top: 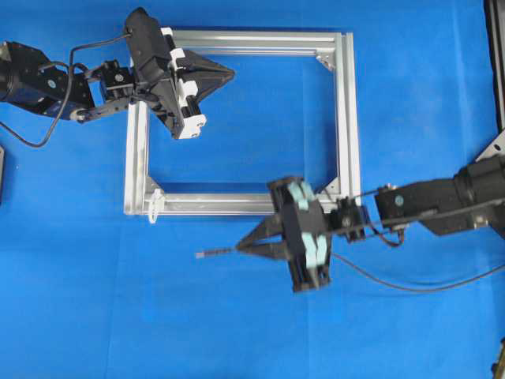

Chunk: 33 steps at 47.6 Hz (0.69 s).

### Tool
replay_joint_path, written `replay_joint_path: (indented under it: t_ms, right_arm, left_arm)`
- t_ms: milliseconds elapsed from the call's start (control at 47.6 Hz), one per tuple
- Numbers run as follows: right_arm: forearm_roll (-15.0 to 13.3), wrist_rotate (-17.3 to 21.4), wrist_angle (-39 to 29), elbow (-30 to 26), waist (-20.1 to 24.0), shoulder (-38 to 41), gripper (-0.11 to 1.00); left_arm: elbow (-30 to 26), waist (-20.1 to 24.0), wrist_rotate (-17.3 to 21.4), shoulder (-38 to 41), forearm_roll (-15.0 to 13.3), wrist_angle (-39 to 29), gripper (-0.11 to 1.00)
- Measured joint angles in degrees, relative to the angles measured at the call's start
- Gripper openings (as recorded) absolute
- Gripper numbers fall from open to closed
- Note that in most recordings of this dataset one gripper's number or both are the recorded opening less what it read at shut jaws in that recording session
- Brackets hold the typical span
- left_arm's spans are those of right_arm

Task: Insert the wire through the string loop located on the left side.
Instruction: 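Carry the plug with the right gripper left toward the white zip-tie loop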

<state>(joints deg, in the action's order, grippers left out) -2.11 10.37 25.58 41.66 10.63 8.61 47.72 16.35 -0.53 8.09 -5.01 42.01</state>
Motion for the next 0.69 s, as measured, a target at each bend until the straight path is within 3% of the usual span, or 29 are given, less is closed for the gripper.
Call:
replay_joint_path:
  t_ms: [273, 693]
  right_arm:
    - [0.0, 0.1, 0.0, 1.8, -5.9, -1.3, 0.00]
    - [0.0, 0.0, 0.0, 1.6, -6.6, -1.4, 0.00]
  left_arm:
    - [0.0, 0.0, -0.1, 0.0, -0.1, 0.0, 0.00]
    - [0.0, 0.0, 0.0, 0.0, -0.1, 0.0, 0.00]
